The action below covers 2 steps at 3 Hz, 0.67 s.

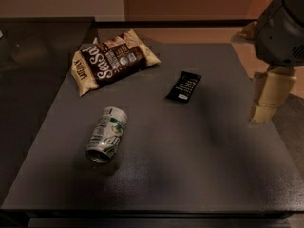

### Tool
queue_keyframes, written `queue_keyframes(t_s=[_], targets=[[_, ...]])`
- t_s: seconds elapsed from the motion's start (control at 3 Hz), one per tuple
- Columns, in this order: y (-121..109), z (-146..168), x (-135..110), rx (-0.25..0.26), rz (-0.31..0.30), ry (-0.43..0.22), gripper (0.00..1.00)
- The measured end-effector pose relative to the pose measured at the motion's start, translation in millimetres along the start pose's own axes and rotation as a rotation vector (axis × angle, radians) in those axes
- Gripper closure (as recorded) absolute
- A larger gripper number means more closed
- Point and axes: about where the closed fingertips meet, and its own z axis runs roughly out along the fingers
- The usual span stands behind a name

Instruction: Place 7up can upright

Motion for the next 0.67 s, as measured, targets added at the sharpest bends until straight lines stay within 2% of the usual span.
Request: queue_keyframes(t_s=[0.67], targets=[[6.7,13.0,-68.8,0.016,-0.346,-0.080,0.00]])
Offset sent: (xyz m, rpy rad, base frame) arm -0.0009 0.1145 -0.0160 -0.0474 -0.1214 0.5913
